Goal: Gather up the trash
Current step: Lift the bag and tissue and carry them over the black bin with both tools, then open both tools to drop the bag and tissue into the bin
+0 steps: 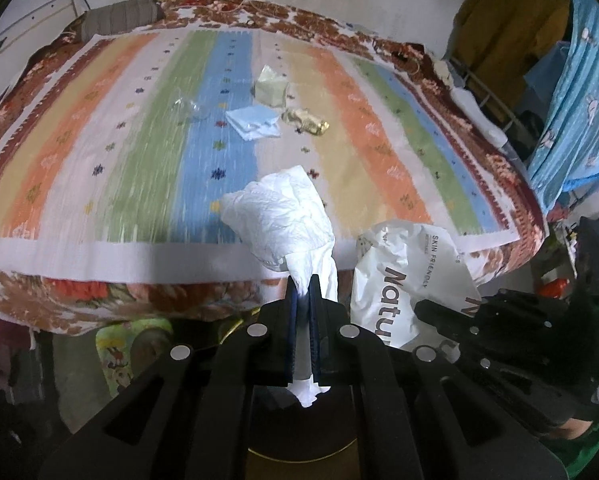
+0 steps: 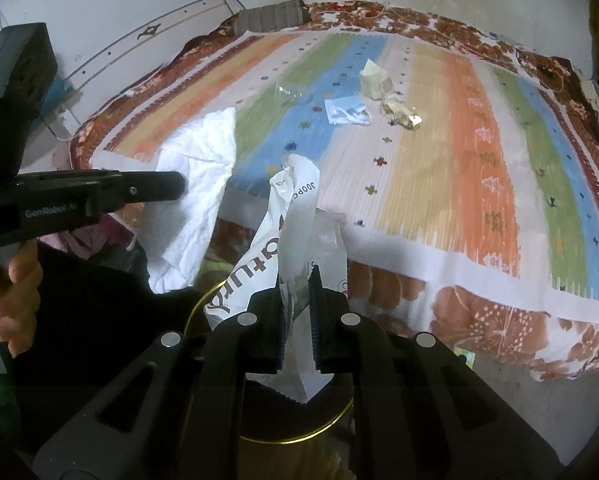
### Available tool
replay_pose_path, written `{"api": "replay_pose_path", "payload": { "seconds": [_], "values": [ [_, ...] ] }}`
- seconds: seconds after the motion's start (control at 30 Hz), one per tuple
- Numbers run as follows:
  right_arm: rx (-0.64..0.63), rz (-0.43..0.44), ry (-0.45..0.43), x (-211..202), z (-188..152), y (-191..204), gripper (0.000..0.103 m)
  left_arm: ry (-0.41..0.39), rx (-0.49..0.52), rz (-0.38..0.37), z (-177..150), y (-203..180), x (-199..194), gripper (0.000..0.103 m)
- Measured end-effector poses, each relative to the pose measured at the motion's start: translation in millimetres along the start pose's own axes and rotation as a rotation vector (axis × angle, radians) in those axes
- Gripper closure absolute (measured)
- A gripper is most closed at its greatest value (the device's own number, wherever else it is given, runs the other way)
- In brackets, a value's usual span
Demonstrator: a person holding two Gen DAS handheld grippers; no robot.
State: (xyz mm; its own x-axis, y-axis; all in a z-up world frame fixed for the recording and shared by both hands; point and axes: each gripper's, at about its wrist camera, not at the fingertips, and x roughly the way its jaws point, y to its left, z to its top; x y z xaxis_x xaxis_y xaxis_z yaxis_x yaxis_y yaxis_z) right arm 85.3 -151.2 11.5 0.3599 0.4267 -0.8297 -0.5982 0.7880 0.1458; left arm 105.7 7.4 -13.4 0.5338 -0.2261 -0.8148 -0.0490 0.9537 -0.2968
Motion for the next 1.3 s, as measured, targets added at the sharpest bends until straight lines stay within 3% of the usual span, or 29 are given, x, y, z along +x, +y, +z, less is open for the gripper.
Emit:
{"api": "replay_pose_path", "payload": {
  "seconds": [0.47,0.77,0.8,0.87,1.07,1.3],
  "values": [
    [0.038,-0.045,0.164,34.4,-33.4,2.9,0.093,0.160,-0.028,0.090,-32.7,2.5,39.8,0.099],
    [0.038,-0.061,0.263,54.5,-39.6,0.2,0.093,0.281,-0.052,0.076,-43.9,4.7,67.9,0.097],
    [0.041,-0.060,0.277,58.0,-40.6,-0.3,0.092,0.291,-0.055,0.080,-44.1,5.5,69.9,0.093],
    [0.051,-0.058,0.296,62.9,-41.6,-1.8,0.087,0.301,-0.075,0.087,-43.1,9.0,71.7,0.066],
    [0.089,-0.042,0.304,66.7,-41.8,-7.4,0.060,0.268,-0.110,0.085,-36.8,15.0,65.5,0.060],
    [0.119,-0.024,0.246,52.4,-32.5,-13.8,0.052,0.235,-0.105,0.056,-28.8,13.9,55.9,0.050]
  ]
}}
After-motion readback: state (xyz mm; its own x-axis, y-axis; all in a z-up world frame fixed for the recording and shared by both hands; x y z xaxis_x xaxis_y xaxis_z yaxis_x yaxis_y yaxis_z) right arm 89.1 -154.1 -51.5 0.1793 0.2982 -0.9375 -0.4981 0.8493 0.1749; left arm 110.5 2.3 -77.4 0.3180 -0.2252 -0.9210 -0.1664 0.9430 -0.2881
